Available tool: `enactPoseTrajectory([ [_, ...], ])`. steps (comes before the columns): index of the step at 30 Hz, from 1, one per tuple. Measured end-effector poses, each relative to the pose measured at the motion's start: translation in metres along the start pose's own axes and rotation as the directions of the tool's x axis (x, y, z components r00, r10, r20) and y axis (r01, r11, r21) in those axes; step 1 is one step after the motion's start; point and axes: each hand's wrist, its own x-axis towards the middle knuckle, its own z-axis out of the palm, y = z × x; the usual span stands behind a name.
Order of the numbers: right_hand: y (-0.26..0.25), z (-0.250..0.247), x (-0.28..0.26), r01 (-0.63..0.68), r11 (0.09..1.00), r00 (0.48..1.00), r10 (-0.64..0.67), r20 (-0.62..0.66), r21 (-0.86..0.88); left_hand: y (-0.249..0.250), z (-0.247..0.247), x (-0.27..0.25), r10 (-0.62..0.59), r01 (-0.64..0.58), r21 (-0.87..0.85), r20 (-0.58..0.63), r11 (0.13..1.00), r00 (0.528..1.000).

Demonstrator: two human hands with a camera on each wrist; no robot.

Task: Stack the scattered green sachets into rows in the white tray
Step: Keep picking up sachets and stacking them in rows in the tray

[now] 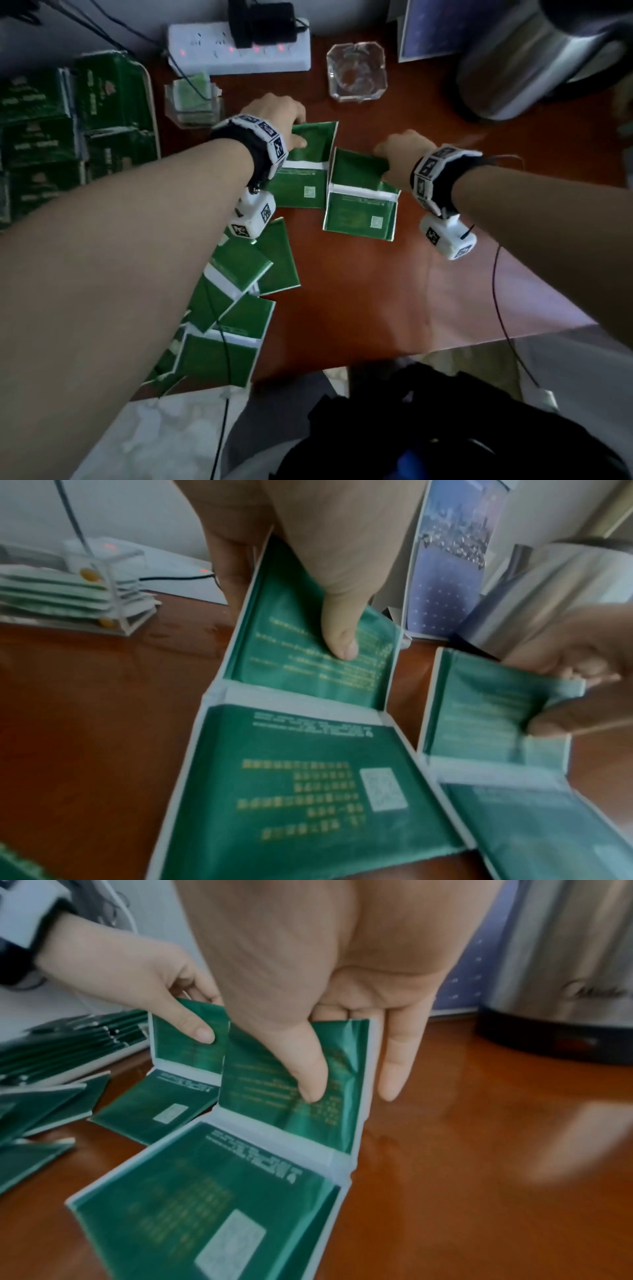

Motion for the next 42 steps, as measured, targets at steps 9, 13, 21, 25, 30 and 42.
enactPoseTrajectory([
  [9,0.047,0.014,-0.032,0.089,0.977,0.996,-0.090,0.006,-0.194,0.045,0.033,-0.045,-0.089,0.081,-0.161,-0.044,0.984,0.995],
  [13,0.043,0.065,-0.036,0.203,0.960,0.979,-0.193,0.070,-0.192,0.060,0.089,-0.072,-0.007,0.013,-0.077,0.075,0.997,0.997],
  [21,0.038,0.154,-0.082,0.241,0.951,0.943,-0.277,-0.186,-0.195,0.094,0.181,-0.144,0.002,0.004,0.045,-0.139,0.999,0.990],
  [25,0.041,0.194,-0.126,0.249,0.950,0.930,-0.289,-0.226,-0.188,0.113,0.213,-0.194,0.023,-0.009,0.072,-0.188,0.997,0.982],
  [30,0.029,0.246,-0.181,0.236,0.957,0.931,-0.272,-0.241,-0.170,0.137,0.256,-0.257,0.043,-0.030,0.059,-0.224,0.998,0.974],
  [42,0.002,0.288,-0.223,0.141,0.984,0.931,-0.168,-0.325,-0.106,0.165,0.296,-0.302,-0.045,0.076,0.054,-0.436,0.996,0.899],
])
